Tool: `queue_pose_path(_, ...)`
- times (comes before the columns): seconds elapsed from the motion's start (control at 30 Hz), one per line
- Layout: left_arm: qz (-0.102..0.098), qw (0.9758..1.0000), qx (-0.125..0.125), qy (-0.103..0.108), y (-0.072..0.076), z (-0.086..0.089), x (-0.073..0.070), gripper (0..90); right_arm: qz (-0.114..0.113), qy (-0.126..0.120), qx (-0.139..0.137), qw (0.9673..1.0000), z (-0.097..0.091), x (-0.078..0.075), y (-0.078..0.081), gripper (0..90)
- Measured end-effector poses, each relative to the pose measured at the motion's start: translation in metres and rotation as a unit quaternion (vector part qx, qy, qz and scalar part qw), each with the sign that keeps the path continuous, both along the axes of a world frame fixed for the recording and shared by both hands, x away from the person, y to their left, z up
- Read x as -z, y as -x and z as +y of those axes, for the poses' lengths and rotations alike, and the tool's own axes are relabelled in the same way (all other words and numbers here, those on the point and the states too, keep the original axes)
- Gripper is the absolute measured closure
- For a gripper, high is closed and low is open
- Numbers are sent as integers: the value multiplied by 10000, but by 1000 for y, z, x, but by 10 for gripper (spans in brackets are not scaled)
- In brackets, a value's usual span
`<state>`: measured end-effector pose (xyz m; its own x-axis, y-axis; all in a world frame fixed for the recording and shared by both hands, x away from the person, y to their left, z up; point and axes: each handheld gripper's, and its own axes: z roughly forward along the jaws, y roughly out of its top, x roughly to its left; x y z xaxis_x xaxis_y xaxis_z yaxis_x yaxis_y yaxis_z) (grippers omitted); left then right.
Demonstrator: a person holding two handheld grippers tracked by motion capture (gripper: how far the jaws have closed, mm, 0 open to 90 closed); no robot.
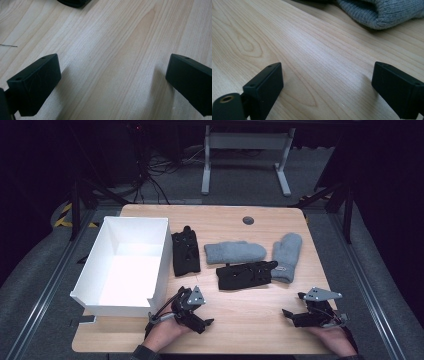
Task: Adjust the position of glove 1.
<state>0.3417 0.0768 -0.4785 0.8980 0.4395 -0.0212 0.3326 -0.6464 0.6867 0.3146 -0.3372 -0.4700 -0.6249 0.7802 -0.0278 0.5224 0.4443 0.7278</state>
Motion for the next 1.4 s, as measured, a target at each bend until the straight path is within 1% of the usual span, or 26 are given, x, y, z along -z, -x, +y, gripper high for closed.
queue_pose_path(0.07, -12, 10000, 3, 14, -1, -1, 0, 3, 5, 10, -42, 10000, -1, 0, 1, 110)
queue_pose_path(0.13, -19, 10000, -2, 9, -1, -1, 0, 4, 61, 53, -44, 10000, -2, -2, 0, 125)
queue_pose_path(0.2, -19, 10000, -9, 14, -1, -1, 0, 4, 124, 97, -42, 9999, -3, -4, 0, 165)
queue_pose_path(0.3, -24, 10000, -17, 11, -1, -1, 0, 4, 209, 180, -9, 9996, -3, -7, 0, 188)
queue_pose_path(0.37, -13, 10000, -27, 11, -1, -1, 0, 4, 218, 187, 13, 9996, -3, -9, -1, 201)
queue_pose_path(0.4, 35, 10000, -53, 1, 0, 0, 0, 4, 222, 162, 4, 9996, -2, -11, -2, 207)
queue_pose_path(0.5, 6, 10000, -40, 13, -1, 0, 0, 4, 187, 172, 19, 9997, -2, -13, -2, 213)
queue_pose_path(0.53, 13, 10000, -45, 20, 0, 0, 0, 4, 163, 124, 57, 9998, -2, -16, -4, 221)
queue_pose_path(0.7, 6, 10000, -44, 19, 0, 0, 0, 4, 107, 46, 104, 9999, -3, -21, -8, 247)
queue_pose_path(0.8, 18, 10000, -41, 20, -1, 0, 0, 3, 103, -16, 157, 9998, -4, -26, -11, 263)
queue_pose_path(0.87, -9, 10000, -48, 10, -2, -1, 0, 3, 127, -83, 167, 9997, -4, -27, -13, 268)
queue_pose_path(0.93, 27, 10000, -48, 36, -2, -1, 0, 3, 125, -100, 175, 9997, -4, -28, -14, 271)
queue_pose_path(1.0, -13, 10000, -55, 22, -3, -2, 0, 3, 119, -201, 188, 9996, -5, -30, -16, 287)
queue_pose_path(1.03, -13, 10000, -55, 22, -3, -2, 0, 3, 119, -201, 188, 9996, -5, -30, -16, 287)
queue_pose_path(1.07, -15, 10000, -58, 13, -3, -2, 0, 3, 51, -282, 230, 9993, -7, -34, -18, 313)
queue_pose_path(1.1, -18, 10000, -55, 14, -3, -2, 0, 3, 41, -311, 227, 9993, -7, -35, -20, 321)
queue_pose_path(1.13, -18, 10000, -55, 21, -3, -2, 0, 3, 0, -313, 247, 9992, -7, -36, -21, 327)
queue_pose_path(1.27, -18, 10000, -55, 17, -3, -2, 0, 3, -32, -316, 195, 9993, -5, -37, -26, 347)
queue_pose_path(1.3, -18, 10000, -54, 13, -3, -2, 0, 3, -42, -283, 190, 9994, -4, -37, -29, 354)
queue_pose_path(1.33, -12, 10000, -54, 21, -3, -2, 0, 3, -23, -310, 159, 9994, -3, -37, -33, 360)
queue_pose_path(1.4, -18, 10000, -55, 17, -3, -2, 0, 3, -42, -304, 109, 9995, -2, -38, -37, 374)
